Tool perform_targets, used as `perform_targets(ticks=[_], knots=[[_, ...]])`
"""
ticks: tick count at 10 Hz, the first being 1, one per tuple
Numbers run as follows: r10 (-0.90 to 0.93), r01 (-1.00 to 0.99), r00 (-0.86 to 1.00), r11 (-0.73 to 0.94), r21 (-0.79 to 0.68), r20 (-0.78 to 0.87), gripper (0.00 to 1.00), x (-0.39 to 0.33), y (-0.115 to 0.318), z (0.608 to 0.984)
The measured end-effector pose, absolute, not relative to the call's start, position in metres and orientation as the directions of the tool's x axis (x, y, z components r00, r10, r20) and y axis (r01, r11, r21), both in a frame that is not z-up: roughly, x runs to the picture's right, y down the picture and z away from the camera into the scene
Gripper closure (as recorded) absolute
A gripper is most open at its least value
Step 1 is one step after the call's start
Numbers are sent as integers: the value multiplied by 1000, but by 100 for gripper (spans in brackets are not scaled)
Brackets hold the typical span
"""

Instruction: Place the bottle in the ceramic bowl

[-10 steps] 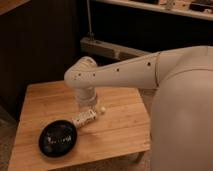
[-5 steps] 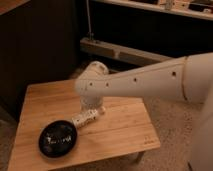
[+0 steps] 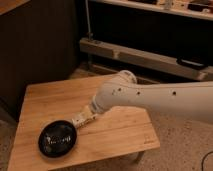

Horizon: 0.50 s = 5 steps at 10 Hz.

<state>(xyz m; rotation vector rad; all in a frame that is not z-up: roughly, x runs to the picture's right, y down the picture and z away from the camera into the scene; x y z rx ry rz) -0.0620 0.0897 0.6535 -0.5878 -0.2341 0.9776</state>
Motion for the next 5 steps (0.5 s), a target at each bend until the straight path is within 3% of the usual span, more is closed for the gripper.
perform_targets(ticks=[5], knots=[[794, -599, 599, 530, -600, 103, 35, -60, 82, 648]])
